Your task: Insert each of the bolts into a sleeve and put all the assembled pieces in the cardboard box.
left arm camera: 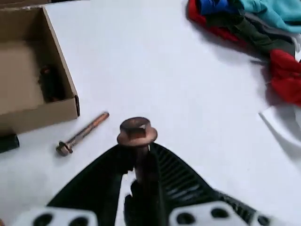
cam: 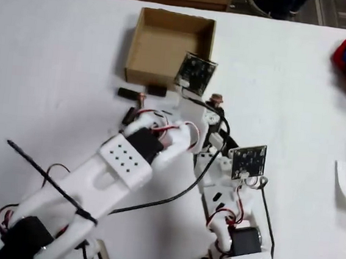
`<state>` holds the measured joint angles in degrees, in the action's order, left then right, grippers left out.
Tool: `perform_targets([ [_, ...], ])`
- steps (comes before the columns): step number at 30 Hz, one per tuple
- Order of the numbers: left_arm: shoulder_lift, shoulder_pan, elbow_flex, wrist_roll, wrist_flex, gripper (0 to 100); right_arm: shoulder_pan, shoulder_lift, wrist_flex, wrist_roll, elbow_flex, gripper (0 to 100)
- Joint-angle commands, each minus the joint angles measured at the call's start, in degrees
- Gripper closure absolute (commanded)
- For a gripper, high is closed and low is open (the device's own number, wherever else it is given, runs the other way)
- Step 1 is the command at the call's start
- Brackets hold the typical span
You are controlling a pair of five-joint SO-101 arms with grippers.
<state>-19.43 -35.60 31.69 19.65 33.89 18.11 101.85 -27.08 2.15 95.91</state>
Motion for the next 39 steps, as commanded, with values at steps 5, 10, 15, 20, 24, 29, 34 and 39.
perform_targets([
  [5, -1.85, -2.81, -4.26, -0.97, 7.47, 97, 0.13, 1.27, 1.54, -0.44, -0.18, 97.8],
  [10, -6.51, -2.37, -6.55, -1.05, 11.25, 97, 0.13, 1.27, 1.54, -0.44, -0.18, 97.8],
  [15, -9.67, 1.76, -6.20, -1.05, 14.95, 88, 0.13, 1.27, 1.54, -0.44, -0.18, 97.8],
  [20, -11.34, 3.96, -6.55, -1.05, 18.37, 85, 0.13, 1.27, 1.54, -0.44, -0.09, 97.8],
  [24, -14.07, 4.13, -6.64, -1.05, 20.04, 85, 0.13, 1.27, 1.54, -0.44, 0.00, 97.8],
  [29, -21.01, 11.08, -6.20, -7.91, 20.31, 85, -0.31, 1.10, -0.48, -0.62, 1.05, 97.4],
  [34, -25.49, 24.70, -3.38, -34.29, 28.57, 85, -6.46, 1.19, -4.70, -8.09, 0.79, 97.4],
  [39, -26.64, 37.10, 7.16, -40.18, 26.37, 85, -5.76, 0.31, -8.66, -8.79, -3.96, 97.4],
])
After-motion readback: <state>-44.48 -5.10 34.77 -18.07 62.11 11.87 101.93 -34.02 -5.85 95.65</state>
